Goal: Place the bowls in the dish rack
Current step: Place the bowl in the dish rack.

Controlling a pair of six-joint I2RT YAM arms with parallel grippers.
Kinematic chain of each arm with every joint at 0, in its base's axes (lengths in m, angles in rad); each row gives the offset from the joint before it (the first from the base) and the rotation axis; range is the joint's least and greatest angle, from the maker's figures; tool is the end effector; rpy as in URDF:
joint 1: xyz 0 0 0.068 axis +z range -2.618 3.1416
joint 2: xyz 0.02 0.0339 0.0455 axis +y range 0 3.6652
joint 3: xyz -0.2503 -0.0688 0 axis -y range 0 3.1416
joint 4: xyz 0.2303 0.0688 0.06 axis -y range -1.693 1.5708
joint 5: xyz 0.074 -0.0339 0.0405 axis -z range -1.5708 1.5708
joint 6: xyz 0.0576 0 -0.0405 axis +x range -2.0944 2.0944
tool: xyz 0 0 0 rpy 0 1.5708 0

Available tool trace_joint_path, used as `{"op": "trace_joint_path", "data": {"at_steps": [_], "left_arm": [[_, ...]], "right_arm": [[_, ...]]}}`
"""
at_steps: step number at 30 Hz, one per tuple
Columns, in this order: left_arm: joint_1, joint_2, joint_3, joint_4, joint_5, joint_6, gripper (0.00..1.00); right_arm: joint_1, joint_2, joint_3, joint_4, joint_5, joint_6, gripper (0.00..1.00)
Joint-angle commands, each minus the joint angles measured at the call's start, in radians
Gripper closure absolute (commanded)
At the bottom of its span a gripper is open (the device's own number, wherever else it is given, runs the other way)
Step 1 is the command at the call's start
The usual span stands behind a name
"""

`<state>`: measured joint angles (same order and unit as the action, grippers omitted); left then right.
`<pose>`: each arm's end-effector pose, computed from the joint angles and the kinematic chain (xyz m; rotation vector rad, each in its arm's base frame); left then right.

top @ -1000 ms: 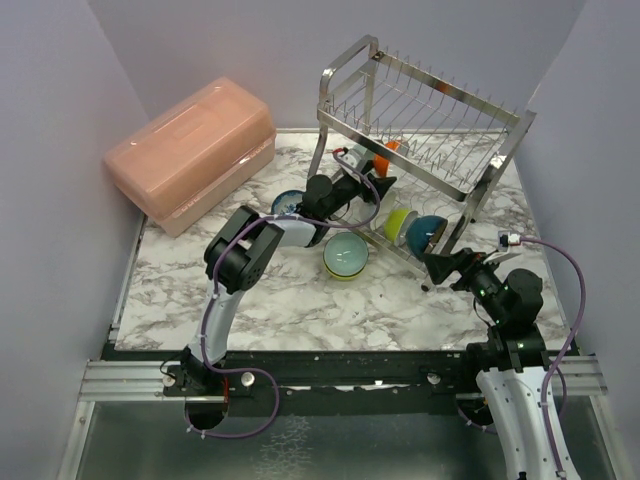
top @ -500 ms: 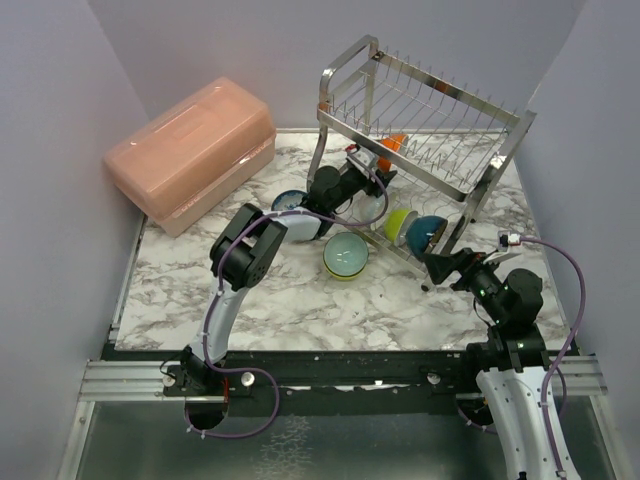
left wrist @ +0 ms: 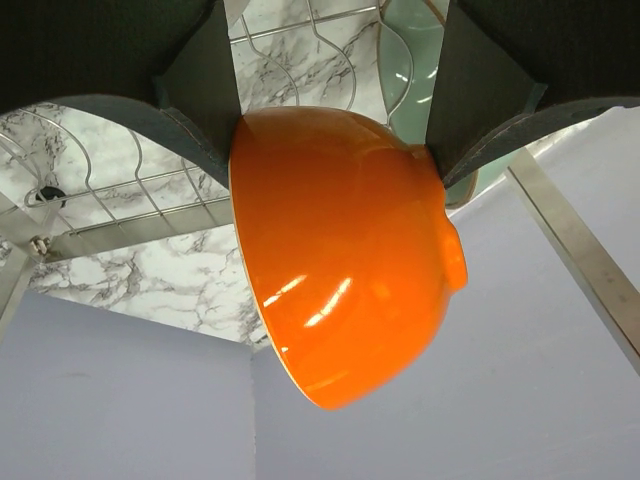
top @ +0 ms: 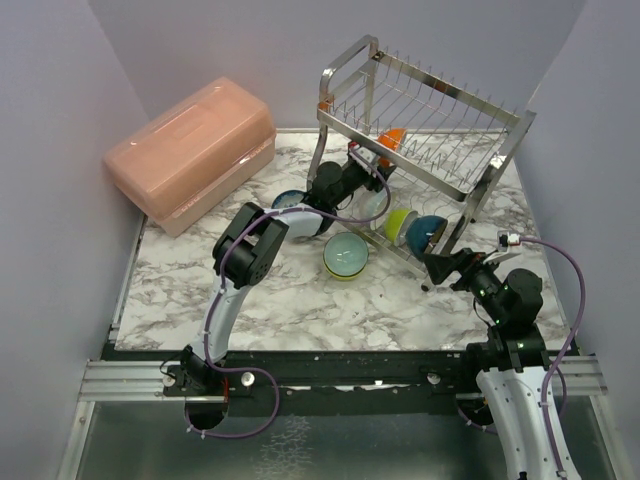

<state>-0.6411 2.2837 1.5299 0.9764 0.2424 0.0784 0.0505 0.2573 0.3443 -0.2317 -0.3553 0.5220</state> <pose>0.4080 -0.3217 0.2176 0.6765 1.2065 -0.6352 0.1276 0.0265 0.2385 0.1437 1.7552 0.7247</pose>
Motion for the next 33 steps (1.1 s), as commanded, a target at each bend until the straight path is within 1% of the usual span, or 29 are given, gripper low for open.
{"op": "trace_joint_path", "data": {"at_steps": [1,4,8,10,14,17,21,23,28,33], "left_arm": [[0.004,-0.029,-0.011,0.021,0.016,-0.044,1.00],[0.004,-0.079,-0.083,0.091,0.025,-0.109,1.00],[0.004,-0.150,-0.215,0.250,0.003,-0.213,1.00],[0.003,-0.187,-0.283,0.316,-0.005,-0.239,1.00],[0.002,-0.257,-0.390,0.387,-0.018,-0.247,1.00],[0.001,-0.318,-0.483,0.412,-0.045,-0.215,1.00],[0.003,-0.401,-0.582,0.401,-0.074,-0.129,1.00],[0.005,-0.437,-0.615,0.359,-0.080,-0.087,1.00],[0.011,-0.496,-0.659,0.235,-0.132,0.040,1.00],[0.045,-0.509,-0.648,0.101,-0.133,0.075,1.00]], "right_arm": [[0.009,0.003,0.007,0.003,-0.019,-0.004,0.01],[0.011,0.006,0.011,0.001,-0.020,-0.003,0.01],[0.012,0.008,0.023,0.000,-0.025,-0.004,0.02],[0.014,0.010,0.028,-0.001,-0.030,-0.007,0.02],[0.015,0.010,0.035,-0.009,-0.024,-0.007,0.02],[0.015,0.009,0.036,-0.014,-0.024,-0.003,0.03],[0.015,0.010,0.036,-0.022,-0.027,-0.003,0.03],[0.015,0.011,0.036,-0.025,-0.026,-0.005,0.03],[0.014,0.012,0.033,-0.024,-0.027,-0.007,0.03],[0.015,0.019,0.034,-0.020,-0.025,-0.008,0.03]]}}
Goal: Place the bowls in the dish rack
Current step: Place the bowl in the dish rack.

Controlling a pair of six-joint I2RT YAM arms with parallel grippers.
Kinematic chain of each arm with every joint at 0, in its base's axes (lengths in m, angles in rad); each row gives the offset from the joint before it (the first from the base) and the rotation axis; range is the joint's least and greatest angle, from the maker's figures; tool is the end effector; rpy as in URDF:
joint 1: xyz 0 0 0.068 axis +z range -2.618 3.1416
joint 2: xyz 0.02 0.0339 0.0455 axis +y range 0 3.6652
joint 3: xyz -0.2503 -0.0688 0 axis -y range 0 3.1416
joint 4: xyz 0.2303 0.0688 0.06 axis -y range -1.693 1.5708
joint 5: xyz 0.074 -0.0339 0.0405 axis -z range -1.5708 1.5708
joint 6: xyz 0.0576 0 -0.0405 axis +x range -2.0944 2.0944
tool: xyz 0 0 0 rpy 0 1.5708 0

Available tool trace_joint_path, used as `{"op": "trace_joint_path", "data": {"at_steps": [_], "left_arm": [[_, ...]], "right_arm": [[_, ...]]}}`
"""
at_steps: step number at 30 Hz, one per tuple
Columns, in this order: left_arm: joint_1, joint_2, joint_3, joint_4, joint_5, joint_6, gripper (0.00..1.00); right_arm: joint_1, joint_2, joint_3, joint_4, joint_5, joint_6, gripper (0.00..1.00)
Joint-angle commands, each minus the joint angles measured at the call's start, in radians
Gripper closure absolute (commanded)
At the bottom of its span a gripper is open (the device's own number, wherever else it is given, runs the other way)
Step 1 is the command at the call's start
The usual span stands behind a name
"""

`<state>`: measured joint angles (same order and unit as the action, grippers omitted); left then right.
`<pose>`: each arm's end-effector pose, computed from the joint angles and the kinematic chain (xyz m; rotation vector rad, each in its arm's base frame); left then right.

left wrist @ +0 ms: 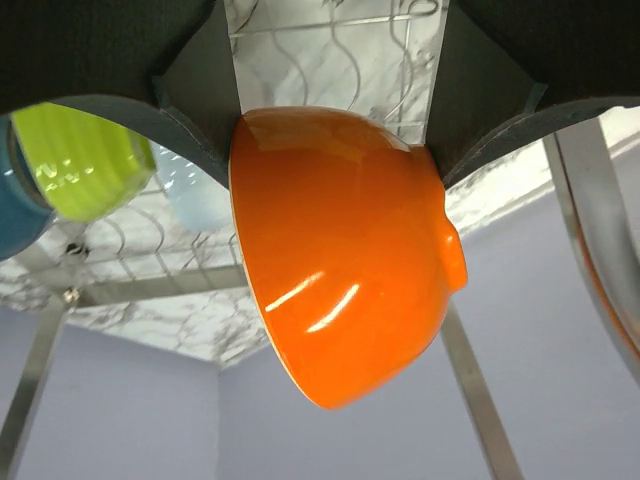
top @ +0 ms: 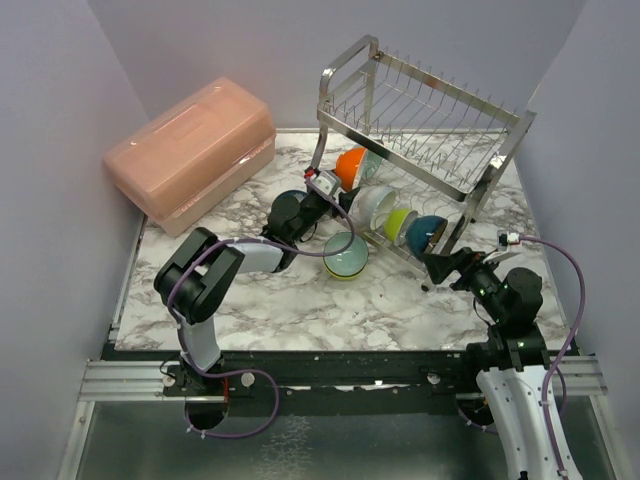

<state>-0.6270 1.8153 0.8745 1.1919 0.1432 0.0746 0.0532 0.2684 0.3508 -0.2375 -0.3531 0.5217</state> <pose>0.3123 -0.2364 0.2382 0.5760 1.2141 -0.5626 0.1285 0.0268 0.2388 0.1464 1.7655 0.7245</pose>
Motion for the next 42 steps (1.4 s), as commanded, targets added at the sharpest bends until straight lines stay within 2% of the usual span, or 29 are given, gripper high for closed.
{"op": "trace_joint_path", "data": {"at_steps": [1,8,25,33,42], "left_arm": [[0.039,-0.039,0.014,-0.139,-0.025,0.090,1.00],[0.082,0.001,0.068,-0.271,0.038,0.144,1.00],[0.085,0.128,0.243,-0.478,0.181,0.219,1.00],[0.085,0.164,0.273,-0.551,0.187,0.232,1.00],[0.085,0.164,0.241,-0.561,0.120,0.251,1.00]], "right_arm": [[0.013,0.012,0.029,-0.014,-0.026,-0.009,0.03],[0.013,0.027,0.031,-0.007,-0.026,-0.012,0.03],[0.013,0.039,0.031,-0.002,-0.021,-0.023,0.03],[0.013,0.050,0.033,0.008,-0.017,-0.027,0.03],[0.013,0.060,0.028,0.020,-0.015,-0.028,0.03]]}}
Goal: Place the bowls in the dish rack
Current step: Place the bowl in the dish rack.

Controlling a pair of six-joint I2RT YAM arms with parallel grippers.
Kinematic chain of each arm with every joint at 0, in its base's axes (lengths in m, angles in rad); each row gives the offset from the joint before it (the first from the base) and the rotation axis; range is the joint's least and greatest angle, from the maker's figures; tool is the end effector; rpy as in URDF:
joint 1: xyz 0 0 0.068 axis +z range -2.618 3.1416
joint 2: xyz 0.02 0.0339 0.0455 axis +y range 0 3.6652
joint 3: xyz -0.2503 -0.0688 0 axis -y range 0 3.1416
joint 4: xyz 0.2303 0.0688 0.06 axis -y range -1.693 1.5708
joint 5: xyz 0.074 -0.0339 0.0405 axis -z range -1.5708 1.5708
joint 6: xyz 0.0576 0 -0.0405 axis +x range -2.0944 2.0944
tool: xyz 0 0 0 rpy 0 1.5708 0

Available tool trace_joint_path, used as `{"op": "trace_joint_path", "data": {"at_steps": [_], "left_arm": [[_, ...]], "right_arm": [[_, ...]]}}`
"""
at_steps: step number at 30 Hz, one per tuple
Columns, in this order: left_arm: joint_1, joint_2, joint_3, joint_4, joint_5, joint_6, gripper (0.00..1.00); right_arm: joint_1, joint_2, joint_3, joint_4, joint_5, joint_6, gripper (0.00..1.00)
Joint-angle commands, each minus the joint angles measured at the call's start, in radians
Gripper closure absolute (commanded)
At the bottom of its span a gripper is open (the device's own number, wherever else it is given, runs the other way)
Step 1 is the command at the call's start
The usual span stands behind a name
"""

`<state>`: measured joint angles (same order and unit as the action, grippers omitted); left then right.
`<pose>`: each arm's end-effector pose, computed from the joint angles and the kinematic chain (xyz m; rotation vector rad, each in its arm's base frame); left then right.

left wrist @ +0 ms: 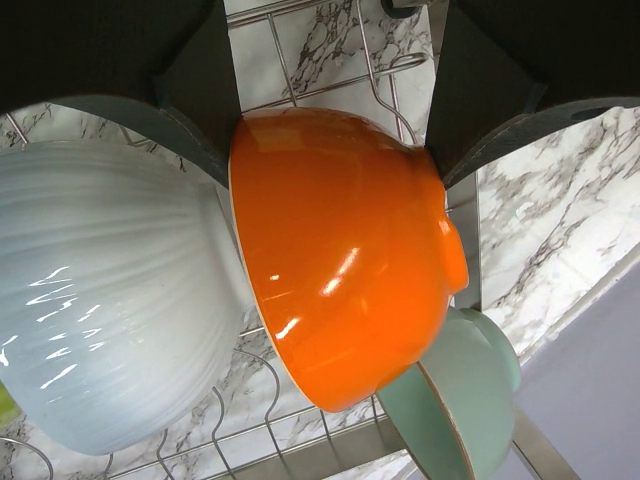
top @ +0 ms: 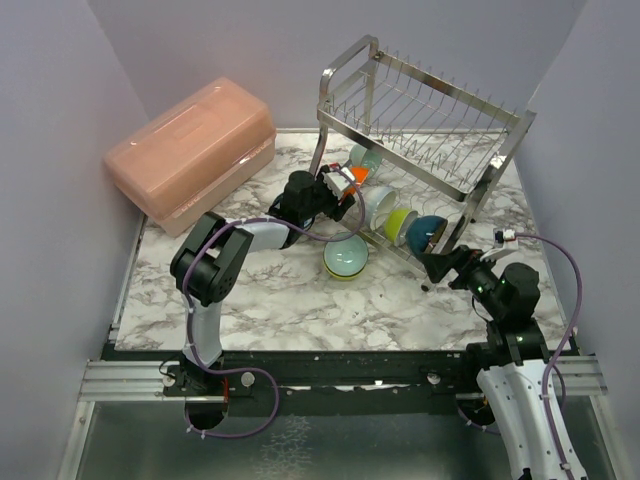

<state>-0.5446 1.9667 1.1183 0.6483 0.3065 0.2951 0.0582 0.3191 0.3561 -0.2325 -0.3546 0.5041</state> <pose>0.3675 -0.2429 0.1857 0.9253 1.5247 -0.4512 0.1344 0.0279 0.2356 0.1389 1.8050 0.7165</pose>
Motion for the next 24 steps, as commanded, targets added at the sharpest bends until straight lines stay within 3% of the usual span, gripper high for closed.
{"op": "trace_joint_path", "data": {"at_steps": [1,15,24], "left_arm": [[0.003,0.012,-0.005,-0.021,-0.045,0.031,1.00],[-0.005,-0.009,-0.039,-0.024,0.047,-0.019,1.00],[-0.008,-0.046,-0.073,-0.024,0.009,-0.010,1.00]], "right_arm": [[0.008,0.009,0.022,0.015,-0.015,-0.010,0.03],[0.008,0.016,0.032,0.008,-0.017,-0.008,0.03],[0.008,0.016,0.035,0.014,-0.017,-0.005,0.03]]}}
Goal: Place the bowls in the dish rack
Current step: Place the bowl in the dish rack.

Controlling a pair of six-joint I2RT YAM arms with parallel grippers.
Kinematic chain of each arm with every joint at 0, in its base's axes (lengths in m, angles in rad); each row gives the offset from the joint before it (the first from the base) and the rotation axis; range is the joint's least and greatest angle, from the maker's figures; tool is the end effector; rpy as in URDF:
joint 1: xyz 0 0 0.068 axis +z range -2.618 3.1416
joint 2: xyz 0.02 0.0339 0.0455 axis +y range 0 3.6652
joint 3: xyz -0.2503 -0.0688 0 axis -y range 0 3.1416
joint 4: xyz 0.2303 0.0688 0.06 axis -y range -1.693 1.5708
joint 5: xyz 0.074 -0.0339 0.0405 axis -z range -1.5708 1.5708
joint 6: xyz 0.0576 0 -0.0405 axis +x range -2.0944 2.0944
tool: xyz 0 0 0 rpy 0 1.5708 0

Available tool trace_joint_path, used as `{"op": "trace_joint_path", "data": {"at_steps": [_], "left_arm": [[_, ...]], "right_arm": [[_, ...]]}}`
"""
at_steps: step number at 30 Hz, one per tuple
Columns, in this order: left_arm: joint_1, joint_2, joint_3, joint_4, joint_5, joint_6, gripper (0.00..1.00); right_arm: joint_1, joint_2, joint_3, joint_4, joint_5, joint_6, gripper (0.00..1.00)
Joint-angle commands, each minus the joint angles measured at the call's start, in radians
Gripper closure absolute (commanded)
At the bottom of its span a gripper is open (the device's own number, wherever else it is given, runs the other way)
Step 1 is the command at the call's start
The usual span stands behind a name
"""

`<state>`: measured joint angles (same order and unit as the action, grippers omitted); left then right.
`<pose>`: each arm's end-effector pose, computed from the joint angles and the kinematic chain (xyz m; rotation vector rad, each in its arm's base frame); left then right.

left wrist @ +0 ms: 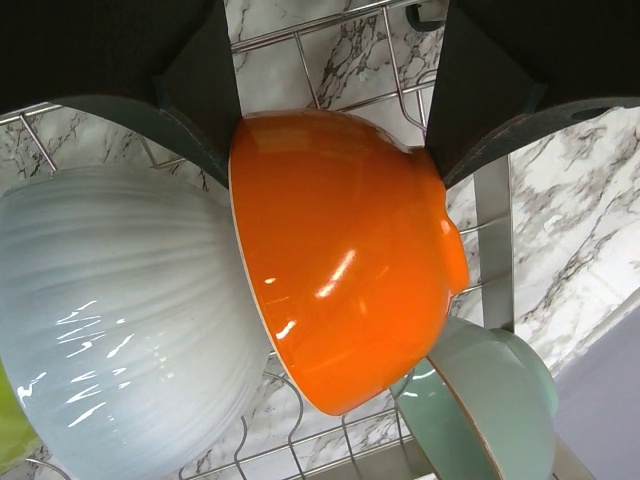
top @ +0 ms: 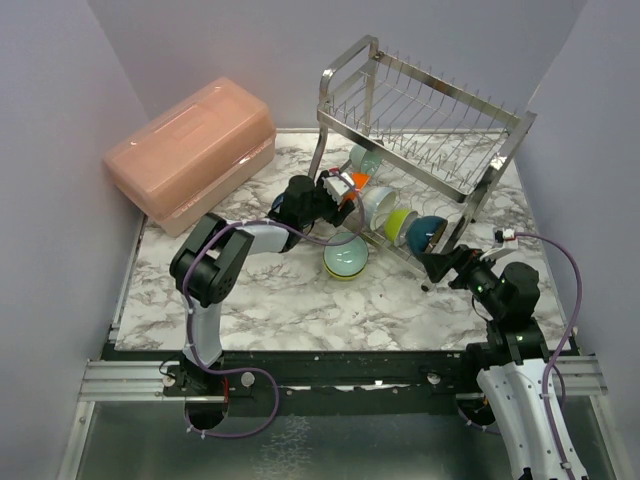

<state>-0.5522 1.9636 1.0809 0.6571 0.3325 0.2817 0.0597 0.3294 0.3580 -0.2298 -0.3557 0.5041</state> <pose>0.3593 -0.2435 0.1762 0.9461 1.5438 -0.4911 0.1356 0.0282 0.2354 0.1387 1.8109 0.7185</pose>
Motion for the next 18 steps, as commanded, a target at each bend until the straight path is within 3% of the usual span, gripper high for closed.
{"op": "trace_joint_path", "data": {"at_steps": [1,5,10,14,18], "left_arm": [[0.000,-0.050,-0.039,-0.033,-0.025,0.006,0.95],[-0.002,-0.083,-0.049,-0.033,-0.060,0.015,0.70],[-0.005,-0.142,-0.085,-0.033,-0.099,0.038,0.53],[-0.005,-0.163,-0.097,-0.033,-0.108,0.034,0.28],[-0.005,-0.161,-0.091,-0.031,-0.096,0.028,0.24]], "right_arm": [[0.006,0.008,0.036,0.011,-0.017,-0.004,0.03],[0.006,0.006,0.039,0.007,-0.019,-0.003,0.03],[0.006,0.009,0.048,0.008,-0.023,-0.003,0.03],[0.006,0.002,0.047,0.000,-0.024,-0.001,0.03],[0.006,0.003,0.048,0.003,-0.030,0.001,0.03]]}}
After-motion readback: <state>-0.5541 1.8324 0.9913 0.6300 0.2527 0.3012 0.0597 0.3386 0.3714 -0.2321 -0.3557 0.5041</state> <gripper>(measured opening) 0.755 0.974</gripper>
